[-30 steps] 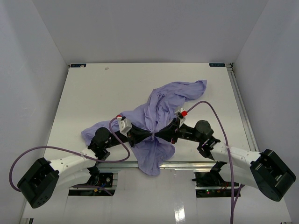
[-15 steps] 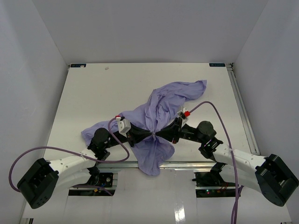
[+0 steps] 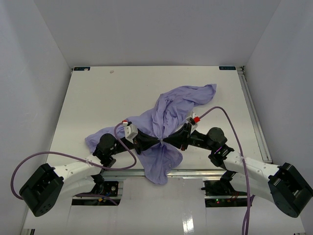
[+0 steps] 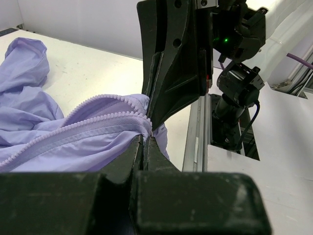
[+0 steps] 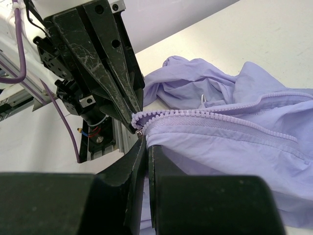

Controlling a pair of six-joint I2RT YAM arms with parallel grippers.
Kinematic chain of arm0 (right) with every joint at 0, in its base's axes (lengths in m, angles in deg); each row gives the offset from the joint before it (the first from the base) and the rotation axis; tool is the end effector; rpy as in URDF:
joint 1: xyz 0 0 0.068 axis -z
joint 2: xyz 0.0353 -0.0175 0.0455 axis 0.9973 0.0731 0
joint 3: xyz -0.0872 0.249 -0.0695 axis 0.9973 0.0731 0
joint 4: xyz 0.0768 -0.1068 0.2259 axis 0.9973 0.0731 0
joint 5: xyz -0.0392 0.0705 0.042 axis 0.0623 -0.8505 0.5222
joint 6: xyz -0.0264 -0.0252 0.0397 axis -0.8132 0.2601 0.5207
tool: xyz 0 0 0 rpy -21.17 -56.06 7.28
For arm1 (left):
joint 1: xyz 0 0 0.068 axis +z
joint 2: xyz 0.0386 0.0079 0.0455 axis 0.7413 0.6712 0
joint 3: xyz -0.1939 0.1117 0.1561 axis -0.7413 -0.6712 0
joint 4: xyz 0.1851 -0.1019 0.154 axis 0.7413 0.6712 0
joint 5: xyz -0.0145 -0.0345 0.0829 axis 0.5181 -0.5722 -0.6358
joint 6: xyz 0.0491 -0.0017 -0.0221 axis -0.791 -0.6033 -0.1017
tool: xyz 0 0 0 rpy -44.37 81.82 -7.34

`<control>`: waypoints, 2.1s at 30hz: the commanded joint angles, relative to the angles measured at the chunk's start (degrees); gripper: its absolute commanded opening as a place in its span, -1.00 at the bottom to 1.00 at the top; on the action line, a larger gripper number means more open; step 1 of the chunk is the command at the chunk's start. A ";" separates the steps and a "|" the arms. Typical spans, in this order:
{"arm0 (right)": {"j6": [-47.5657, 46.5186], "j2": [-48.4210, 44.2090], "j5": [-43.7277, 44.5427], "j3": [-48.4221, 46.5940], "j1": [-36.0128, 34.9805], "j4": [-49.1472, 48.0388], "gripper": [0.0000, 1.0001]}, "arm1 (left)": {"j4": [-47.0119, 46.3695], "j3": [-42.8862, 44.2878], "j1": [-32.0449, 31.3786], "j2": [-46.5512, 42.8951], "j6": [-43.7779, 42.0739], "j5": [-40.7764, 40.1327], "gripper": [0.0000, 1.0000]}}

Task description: Zip up the jacket

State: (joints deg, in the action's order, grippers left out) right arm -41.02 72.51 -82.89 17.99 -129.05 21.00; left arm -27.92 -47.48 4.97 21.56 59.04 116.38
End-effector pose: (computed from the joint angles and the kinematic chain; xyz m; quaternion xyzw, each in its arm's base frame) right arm 0.1371 0.1538 0.2395 -0.2978 0.5802 0.5543 0.5172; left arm 0.1308 -0.1484 0.2224 0.3675 0.5451 -0.5159 0.5493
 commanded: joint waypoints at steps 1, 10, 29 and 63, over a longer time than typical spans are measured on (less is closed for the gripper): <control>-0.41 -2.64 1.56 -0.82 -0.09 -3.98 -0.84 | 4.09 1.80 -0.11 0.32 0.32 1.42 -1.00; -0.44 -2.46 2.05 -1.85 -0.09 -3.71 -0.84 | 6.36 2.86 -0.11 1.53 0.65 1.86 -1.00; -0.59 -0.66 2.65 -4.42 1.67 -3.24 -0.84 | 5.68 3.44 -0.11 4.76 0.54 5.69 -1.00; -2.04 1.47 2.24 -5.56 2.38 3.52 -0.83 | 11.48 4.76 -0.02 3.90 2.80 -6.28 -1.00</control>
State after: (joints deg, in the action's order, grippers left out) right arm -42.34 74.15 -81.36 14.02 -126.69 28.63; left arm -21.31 -43.08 5.23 28.44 60.04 113.70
